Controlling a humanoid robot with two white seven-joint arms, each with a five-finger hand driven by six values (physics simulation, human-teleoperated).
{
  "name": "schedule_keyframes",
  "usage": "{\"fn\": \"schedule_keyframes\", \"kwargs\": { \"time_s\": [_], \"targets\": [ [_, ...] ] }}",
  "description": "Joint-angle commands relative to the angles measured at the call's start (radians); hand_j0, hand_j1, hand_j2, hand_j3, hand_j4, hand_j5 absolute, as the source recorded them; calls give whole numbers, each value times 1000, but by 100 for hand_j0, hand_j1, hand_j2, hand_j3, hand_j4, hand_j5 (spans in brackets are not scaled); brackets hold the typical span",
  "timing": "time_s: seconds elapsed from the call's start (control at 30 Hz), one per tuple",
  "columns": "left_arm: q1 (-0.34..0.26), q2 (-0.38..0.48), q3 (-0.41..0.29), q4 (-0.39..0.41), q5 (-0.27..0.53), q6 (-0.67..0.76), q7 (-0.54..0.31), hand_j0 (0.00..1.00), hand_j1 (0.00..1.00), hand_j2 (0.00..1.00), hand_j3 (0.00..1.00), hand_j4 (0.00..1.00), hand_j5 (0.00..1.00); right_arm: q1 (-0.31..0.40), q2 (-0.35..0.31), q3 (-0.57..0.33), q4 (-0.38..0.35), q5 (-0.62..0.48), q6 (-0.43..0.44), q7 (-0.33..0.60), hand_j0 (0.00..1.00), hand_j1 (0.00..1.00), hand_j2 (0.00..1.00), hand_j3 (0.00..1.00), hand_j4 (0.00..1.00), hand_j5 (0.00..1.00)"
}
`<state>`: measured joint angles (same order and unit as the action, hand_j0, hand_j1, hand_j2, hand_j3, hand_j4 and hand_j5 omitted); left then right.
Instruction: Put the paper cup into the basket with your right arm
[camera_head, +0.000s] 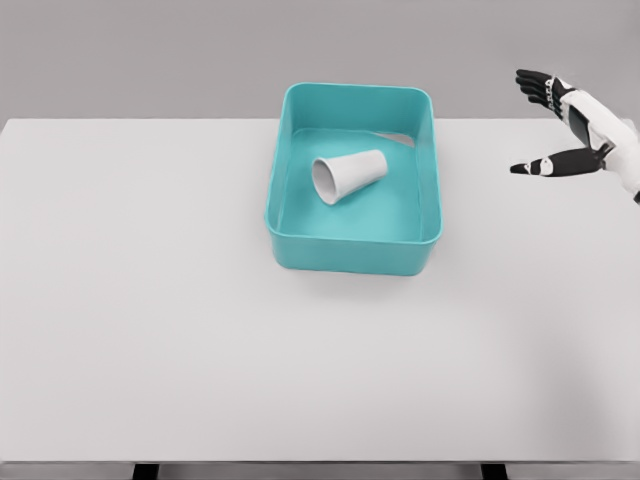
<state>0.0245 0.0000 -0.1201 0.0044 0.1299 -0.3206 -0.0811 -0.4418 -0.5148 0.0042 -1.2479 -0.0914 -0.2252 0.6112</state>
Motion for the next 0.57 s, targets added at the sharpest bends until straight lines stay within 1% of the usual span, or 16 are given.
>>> {"fn": "schedule_keyframes", "kwargs": {
  "time_s": [0.0,0.03,0.13,0.23,0.53],
  "targets": [
    [0,0,-1,0,0,0,0,100,100,100,100,100,100,0,-5,-9,-2,-1,-19,0,100,100,100,100,100,100],
    [0,0,0,0,0,0,0,100,100,100,100,100,100,17,-5,-9,-4,-1,-22,0,100,100,100,100,100,100],
    [0,0,0,-1,0,0,0,100,100,100,100,100,100,32,-4,-9,5,19,-28,0,100,100,100,100,100,100],
    [0,0,0,-1,0,0,0,100,100,100,100,100,100,31,9,-10,-2,24,-28,0,100,100,100,100,100,100],
    [0,0,-1,-1,0,0,0,100,100,100,100,100,100,18,10,-12,2,24,-23,0,100,100,100,100,100,100]
  ]
}}
